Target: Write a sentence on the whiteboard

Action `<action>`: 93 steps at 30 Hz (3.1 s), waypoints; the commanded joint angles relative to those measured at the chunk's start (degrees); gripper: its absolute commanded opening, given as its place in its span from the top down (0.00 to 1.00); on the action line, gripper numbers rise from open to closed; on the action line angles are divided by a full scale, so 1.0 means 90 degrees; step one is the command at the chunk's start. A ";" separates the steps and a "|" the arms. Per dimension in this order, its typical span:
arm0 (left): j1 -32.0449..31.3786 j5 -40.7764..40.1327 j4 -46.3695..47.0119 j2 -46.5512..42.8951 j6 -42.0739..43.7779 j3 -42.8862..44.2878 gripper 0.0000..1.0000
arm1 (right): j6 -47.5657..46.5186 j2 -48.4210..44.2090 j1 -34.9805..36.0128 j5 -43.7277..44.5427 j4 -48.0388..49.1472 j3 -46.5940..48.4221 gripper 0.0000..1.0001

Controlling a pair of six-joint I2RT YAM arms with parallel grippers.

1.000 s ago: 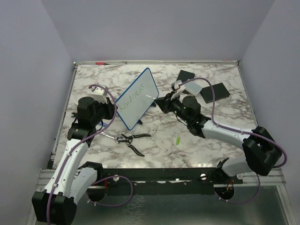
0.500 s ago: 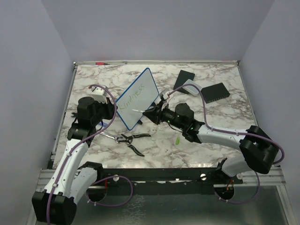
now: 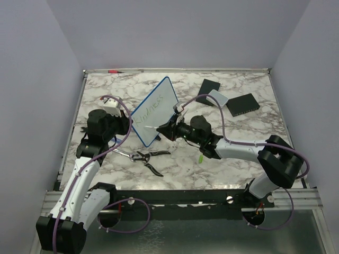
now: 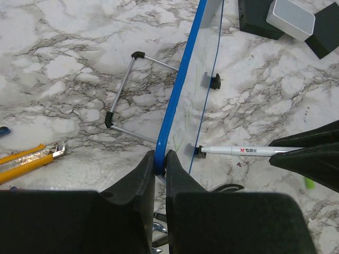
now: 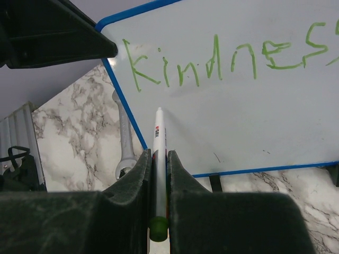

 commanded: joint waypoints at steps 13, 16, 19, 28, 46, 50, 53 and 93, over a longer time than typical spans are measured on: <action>-0.0017 -0.0129 -0.0067 -0.0025 0.0099 -0.0058 0.97 | -0.0020 0.0439 0.0135 -0.0409 0.0068 0.0458 0.99; -0.0017 -0.0132 -0.0063 -0.0025 0.0089 -0.0052 0.97 | -0.0019 0.0468 0.0148 -0.0436 0.0043 0.0457 0.99; -0.0016 -0.0131 -0.0063 -0.0025 0.0096 -0.0050 0.97 | -0.0020 0.0528 0.0158 -0.0406 -0.0049 0.0528 0.99; -0.0023 -0.0136 -0.0067 -0.0018 0.0095 -0.0054 0.97 | -0.0031 0.0668 0.0158 -0.0292 -0.0148 0.0612 0.99; -0.0014 -0.0129 -0.0068 -0.0025 0.0090 -0.0056 0.97 | -0.0161 0.0803 0.0253 -0.0234 -0.0381 0.0718 0.99; -0.0027 -0.0133 -0.0068 -0.0025 0.0095 -0.0054 0.97 | -0.0175 0.0794 0.0283 -0.0176 -0.0425 0.0659 0.99; -0.0025 -0.0127 -0.0068 -0.0024 0.0094 -0.0057 0.97 | -0.0135 0.0772 0.0294 0.0007 -0.0445 0.0604 0.99; -0.0023 -0.0133 -0.0068 -0.0015 0.0091 -0.0057 0.97 | -0.0252 0.0828 0.0489 0.0350 -0.0577 0.0477 0.99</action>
